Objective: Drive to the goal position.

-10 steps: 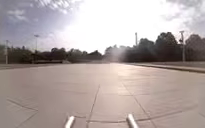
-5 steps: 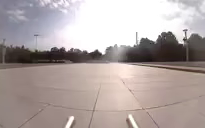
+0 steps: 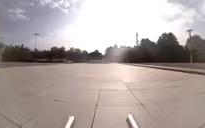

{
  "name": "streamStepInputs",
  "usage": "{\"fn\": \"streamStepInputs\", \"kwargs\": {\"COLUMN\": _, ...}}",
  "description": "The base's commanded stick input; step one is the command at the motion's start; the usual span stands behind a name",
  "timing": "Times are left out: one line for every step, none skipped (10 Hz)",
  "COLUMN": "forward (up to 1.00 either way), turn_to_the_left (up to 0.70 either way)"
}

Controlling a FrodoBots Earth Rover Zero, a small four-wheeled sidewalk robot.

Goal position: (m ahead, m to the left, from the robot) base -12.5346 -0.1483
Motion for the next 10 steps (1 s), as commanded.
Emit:
{"fn": "streamStepInputs", "kwargs": {"forward": 1.0, "turn_to_the_left": 0.0}}
{"fn": "streamStepInputs", "kwargs": {"forward": 1.0, "turn_to_the_left": 0.0}}
{"fn": "streamStepInputs", "kwargs": {"forward": 1.0, "turn_to_the_left": 0.0}}
{"fn": "streamStepInputs", "kwargs": {"forward": 1.0, "turn_to_the_left": 0.0}}
{"fn": "streamStepInputs", "kwargs": {"forward": 1.0, "turn_to_the_left": 0.0}}
{"fn": "streamStepInputs", "kwargs": {"forward": 1.0, "turn_to_the_left": 0.0}}
{"fn": "streamStepInputs", "kwargs": {"forward": 1.0, "turn_to_the_left": 0.0}}
{"fn": "streamStepInputs", "kwargs": {"forward": 1.0, "turn_to_the_left": 0.0}}
{"fn": "streamStepInputs", "kwargs": {"forward": 1.0, "turn_to_the_left": 0.0}}
{"fn": "streamStepInputs", "kwargs": {"forward": 1.0, "turn_to_the_left": 0.0}}
